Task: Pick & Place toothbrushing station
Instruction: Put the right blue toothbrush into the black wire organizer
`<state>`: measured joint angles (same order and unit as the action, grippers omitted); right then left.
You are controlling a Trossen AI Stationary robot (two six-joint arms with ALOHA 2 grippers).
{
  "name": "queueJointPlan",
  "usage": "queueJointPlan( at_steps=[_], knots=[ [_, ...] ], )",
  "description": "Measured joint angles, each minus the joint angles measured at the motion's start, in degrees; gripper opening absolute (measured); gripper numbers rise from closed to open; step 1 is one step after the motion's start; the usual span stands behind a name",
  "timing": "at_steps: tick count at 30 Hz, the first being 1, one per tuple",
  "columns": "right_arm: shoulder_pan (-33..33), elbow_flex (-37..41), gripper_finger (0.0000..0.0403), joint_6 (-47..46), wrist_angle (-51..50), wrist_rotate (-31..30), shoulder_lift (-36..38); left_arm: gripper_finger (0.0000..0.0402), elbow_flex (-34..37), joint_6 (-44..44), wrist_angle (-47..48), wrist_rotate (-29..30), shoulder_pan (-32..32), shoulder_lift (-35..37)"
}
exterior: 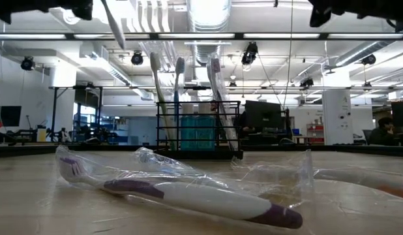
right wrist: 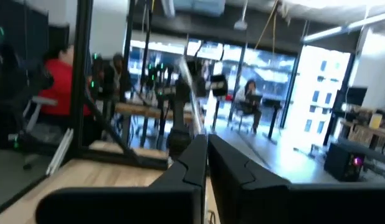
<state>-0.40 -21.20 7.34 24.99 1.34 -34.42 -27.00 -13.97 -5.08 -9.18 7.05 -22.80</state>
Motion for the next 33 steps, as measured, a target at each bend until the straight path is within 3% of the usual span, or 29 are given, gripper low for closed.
queueJointPlan(
  at_steps=[7,14,23,33],
  knots=[
    [-0.02,8.98,0.0008,-1.14,9.45,0.02,1.52,0.0022,9.22,2.57,-2.32,1.89,0.0,10.32],
    [-0.02,17.29,0.0008,-1.41,26.92,0.02,-2.5,0.0022,15.93,4.6,-4.24,2.34,0.0,15.62],
    [-0.02,19.66,0.0008,-1.77,27.24,-0.41,-3.18,0.0022,19.24,5.02,-4.08,3.12,0.0,16.13],
    [0.0,19.66,0.0008,-2.66,25.56,-3.08,-2.26,0.0022,22.82,5.33,-7.79,-0.17,0.0,17.59]
  ],
)
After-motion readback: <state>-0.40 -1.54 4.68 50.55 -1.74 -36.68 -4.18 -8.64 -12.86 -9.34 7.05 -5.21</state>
